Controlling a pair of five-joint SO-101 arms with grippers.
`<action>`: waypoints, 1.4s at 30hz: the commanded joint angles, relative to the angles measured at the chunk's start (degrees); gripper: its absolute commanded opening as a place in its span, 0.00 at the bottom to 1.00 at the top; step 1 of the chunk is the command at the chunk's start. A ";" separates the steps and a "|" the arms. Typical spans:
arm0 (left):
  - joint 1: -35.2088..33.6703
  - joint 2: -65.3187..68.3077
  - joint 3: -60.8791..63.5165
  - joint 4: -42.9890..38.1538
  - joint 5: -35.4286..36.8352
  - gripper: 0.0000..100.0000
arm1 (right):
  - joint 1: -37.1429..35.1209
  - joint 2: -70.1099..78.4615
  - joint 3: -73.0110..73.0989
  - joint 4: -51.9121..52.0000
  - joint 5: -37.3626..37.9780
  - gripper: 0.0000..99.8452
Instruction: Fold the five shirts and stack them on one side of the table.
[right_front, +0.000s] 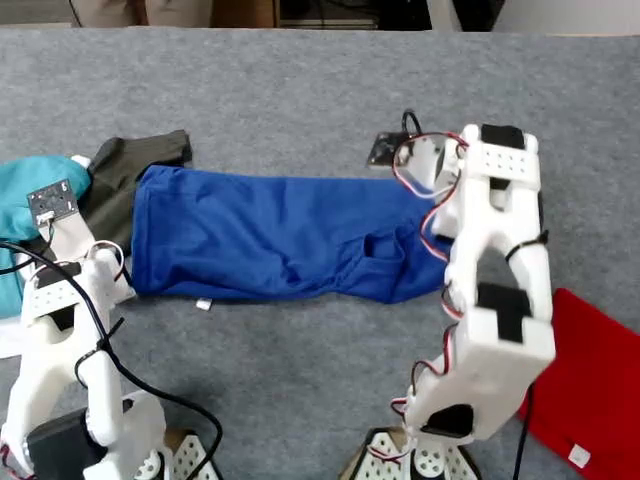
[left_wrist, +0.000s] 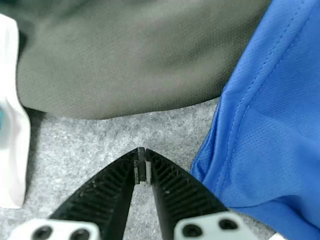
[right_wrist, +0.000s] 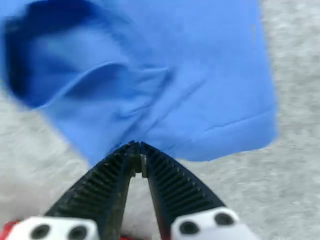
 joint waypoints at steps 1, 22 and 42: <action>-0.18 -1.45 -0.18 -0.70 -0.53 0.02 | -3.03 -10.77 8.84 1.41 2.37 0.01; -0.18 -1.45 -0.18 -0.70 -0.53 0.02 | -21.32 -3.03 9.10 -16.88 -13.45 0.01; -0.18 -1.45 -0.18 -0.70 -0.53 0.02 | -25.19 -23.25 13.32 -0.53 -11.08 0.01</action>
